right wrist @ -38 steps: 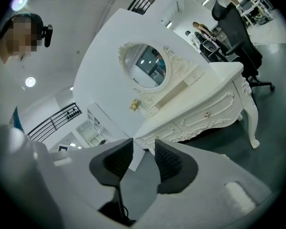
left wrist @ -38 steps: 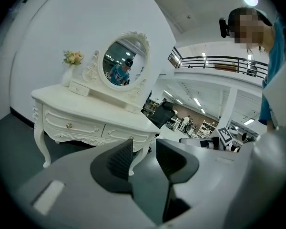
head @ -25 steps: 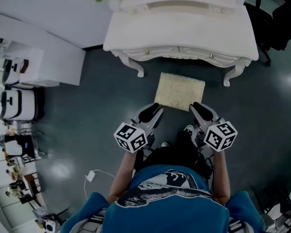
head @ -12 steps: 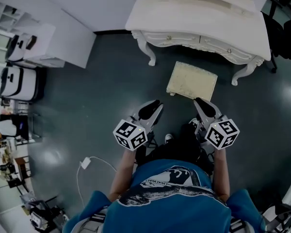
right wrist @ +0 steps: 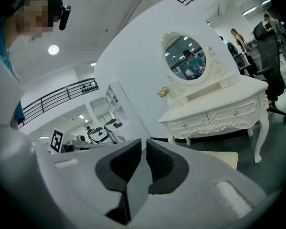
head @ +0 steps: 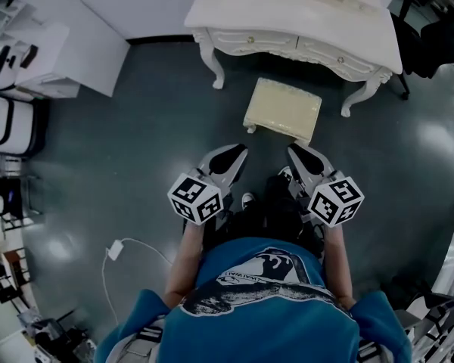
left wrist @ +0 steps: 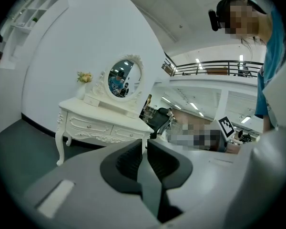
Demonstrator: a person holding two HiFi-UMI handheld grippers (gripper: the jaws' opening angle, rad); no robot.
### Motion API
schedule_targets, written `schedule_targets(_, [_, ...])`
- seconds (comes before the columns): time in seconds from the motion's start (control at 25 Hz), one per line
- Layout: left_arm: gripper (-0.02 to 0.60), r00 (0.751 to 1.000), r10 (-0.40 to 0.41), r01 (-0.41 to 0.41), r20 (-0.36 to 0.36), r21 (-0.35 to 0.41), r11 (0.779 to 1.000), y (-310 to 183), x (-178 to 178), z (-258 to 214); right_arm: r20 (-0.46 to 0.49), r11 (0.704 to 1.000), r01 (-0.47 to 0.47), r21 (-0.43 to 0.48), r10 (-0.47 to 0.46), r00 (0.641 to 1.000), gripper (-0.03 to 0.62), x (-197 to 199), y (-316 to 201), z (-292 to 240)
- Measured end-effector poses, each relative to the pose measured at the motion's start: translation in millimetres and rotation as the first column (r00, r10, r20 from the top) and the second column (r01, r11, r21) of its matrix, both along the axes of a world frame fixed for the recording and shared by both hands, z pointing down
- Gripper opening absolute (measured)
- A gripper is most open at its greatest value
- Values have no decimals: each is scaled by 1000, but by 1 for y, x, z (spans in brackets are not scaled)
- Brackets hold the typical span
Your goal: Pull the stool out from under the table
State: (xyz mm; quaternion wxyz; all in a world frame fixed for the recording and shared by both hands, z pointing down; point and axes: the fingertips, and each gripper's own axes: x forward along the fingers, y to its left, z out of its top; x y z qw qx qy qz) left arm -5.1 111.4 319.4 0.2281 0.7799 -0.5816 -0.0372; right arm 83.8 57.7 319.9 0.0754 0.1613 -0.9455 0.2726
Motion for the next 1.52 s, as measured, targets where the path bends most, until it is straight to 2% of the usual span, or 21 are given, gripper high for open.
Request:
schedule_targets(0.24, [14, 999, 53, -53, 5, -1, 999, 31, 24, -1, 8, 1000, -12, 9, 12, 1000, 19, 12, 37, -2])
schedule_targets(0.32, [14, 997, 71, -71, 11, -4, 997, 39, 31, 1, 15, 1000, -26, 17, 26, 1000, 2, 17, 45, -3])
schedule_targets(0.76, [14, 989, 141, -141, 42, 7, 990, 65, 55, -5, 40, 997, -53, 52, 51, 998, -3, 32, 77, -8])
schedule_targets(1.52, [14, 983, 173, -175, 61, 30, 984, 73, 71, -14, 32, 997, -5, 80, 3, 999, -2, 32, 91, -9])
